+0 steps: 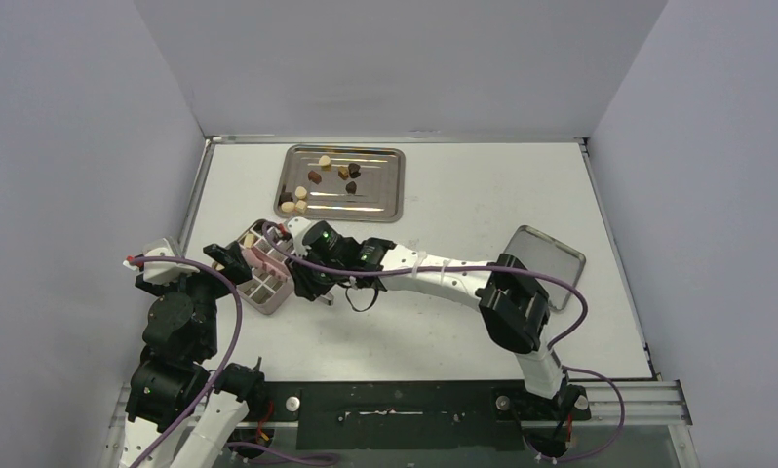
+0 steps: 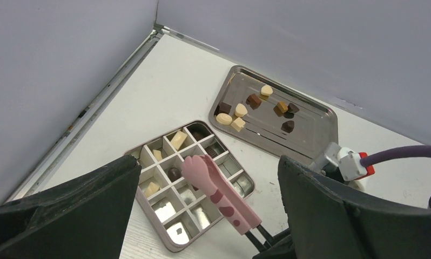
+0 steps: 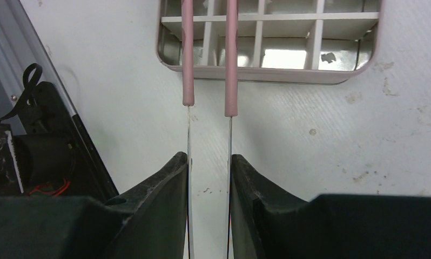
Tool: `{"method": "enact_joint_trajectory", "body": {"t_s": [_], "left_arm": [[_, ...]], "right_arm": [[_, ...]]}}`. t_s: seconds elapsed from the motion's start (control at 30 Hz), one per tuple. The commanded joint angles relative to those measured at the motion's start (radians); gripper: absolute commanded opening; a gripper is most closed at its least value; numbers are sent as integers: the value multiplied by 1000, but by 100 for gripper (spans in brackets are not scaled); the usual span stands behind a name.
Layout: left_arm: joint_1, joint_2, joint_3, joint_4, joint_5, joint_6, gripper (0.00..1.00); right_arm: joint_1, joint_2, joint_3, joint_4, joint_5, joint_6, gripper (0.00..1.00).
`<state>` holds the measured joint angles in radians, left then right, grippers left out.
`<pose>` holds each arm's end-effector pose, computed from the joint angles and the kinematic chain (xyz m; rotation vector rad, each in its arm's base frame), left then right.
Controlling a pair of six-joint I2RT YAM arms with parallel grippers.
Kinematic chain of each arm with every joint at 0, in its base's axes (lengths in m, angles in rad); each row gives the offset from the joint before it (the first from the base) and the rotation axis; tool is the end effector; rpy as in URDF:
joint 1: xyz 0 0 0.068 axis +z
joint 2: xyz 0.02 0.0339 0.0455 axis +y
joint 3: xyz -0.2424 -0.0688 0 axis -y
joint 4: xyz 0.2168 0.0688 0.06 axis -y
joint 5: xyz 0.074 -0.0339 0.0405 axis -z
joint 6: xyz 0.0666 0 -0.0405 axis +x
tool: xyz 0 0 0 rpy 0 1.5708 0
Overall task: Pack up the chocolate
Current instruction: Place the fake chocolate in the packing box.
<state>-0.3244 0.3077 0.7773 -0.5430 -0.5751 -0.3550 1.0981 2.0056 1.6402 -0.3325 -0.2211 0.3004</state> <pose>0.0918 0.0073 0.3290 -0.4566 1.5674 -0.0484 0.1930 0.4095 0.2226 -1.0655 2.2024 0.9411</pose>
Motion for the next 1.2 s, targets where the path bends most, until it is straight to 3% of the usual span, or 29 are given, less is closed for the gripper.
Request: {"method": "enact_joint_trajectory", "body": {"t_s": [0.0,0.37,0.67,1.17], "left_arm": [[7,-2,37,14,3,4,97],[7,-3,37,14,4,4,97],[7,-1,37,15,8,4,97],[2,-5,37,15,6,5,97]], "right_arm": [[36,21,66,49,-13,11,15],[75,99,111,6,7,14,19],[82,85,134,-23,69,-4,34],[-2,4,113,-63,160,-63,35]]}}
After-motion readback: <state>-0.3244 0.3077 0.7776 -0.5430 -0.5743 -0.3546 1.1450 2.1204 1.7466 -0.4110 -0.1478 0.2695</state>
